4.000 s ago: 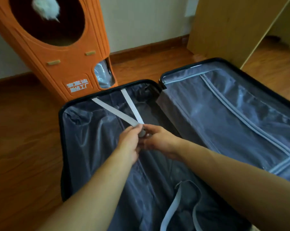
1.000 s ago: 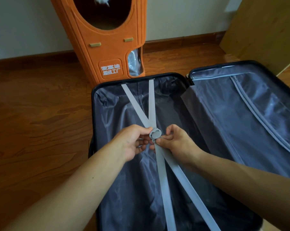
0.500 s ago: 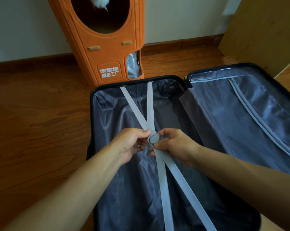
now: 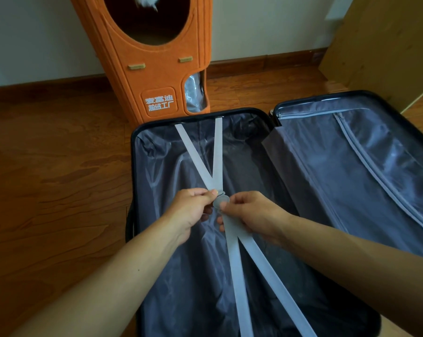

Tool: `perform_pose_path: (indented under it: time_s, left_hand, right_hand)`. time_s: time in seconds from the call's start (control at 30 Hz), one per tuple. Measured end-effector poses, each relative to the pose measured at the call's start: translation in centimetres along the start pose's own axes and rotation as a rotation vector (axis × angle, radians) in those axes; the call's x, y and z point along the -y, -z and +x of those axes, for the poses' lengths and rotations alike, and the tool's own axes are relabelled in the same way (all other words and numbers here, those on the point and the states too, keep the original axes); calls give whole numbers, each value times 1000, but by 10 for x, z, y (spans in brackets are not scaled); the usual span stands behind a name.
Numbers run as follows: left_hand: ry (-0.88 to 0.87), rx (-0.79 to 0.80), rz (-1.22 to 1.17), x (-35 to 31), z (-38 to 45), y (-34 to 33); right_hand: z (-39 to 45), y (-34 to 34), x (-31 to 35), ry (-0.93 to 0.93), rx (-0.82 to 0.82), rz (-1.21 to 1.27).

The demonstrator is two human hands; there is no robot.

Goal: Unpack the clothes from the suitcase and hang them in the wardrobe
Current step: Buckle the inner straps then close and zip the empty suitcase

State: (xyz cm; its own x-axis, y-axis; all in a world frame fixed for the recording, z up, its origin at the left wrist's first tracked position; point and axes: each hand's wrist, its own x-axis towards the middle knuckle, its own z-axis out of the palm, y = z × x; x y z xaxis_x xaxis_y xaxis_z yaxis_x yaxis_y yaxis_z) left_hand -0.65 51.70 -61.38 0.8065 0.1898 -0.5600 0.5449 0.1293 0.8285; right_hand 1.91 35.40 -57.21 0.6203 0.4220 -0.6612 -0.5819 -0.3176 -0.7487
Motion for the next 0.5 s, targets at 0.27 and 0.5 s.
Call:
perform_pose_path:
  time_s: [0.27,0.5]
  left_hand:
    - [-150,-215,731,40,15,30]
    - [-422,-562,1304,96,-32,89]
  right_hand:
    - [49,20,-22,-118,-227,-432]
    - [39,84,-52,9,-437,-1158]
